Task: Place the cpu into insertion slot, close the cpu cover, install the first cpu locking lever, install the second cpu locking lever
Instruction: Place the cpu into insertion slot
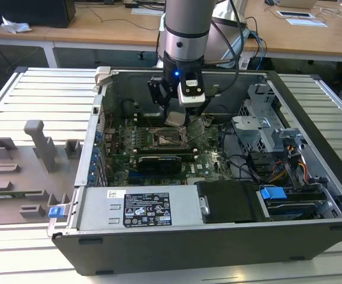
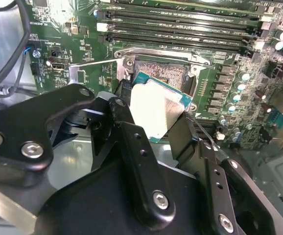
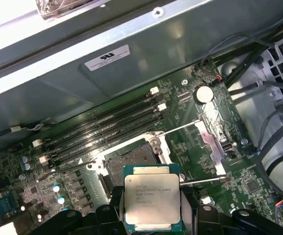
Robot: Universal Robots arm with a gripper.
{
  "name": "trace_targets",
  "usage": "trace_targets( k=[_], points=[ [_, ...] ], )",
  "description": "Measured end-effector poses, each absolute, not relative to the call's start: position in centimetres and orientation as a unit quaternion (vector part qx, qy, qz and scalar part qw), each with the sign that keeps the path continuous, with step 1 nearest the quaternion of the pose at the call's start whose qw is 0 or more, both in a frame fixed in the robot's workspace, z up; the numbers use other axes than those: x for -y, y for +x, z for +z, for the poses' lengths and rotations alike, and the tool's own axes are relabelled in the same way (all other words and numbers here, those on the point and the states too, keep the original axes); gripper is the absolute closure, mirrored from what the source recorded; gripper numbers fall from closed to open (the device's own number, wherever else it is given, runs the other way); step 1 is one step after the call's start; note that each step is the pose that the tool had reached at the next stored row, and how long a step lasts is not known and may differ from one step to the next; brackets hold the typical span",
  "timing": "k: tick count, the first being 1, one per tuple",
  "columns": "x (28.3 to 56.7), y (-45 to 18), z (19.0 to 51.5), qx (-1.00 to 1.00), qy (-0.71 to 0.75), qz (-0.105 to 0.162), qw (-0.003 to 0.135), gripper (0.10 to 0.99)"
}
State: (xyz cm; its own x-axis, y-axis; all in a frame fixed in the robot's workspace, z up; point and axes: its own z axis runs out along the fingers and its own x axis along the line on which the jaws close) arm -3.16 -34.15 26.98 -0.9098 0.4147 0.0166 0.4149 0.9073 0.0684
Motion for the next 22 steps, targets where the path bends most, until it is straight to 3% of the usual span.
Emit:
trace_targets(
  k=[22],
  points=[
    [34.15, -3.17, 26.88, 0.950, -0.310, -0.032, -0.003, 0.541]
  ],
)
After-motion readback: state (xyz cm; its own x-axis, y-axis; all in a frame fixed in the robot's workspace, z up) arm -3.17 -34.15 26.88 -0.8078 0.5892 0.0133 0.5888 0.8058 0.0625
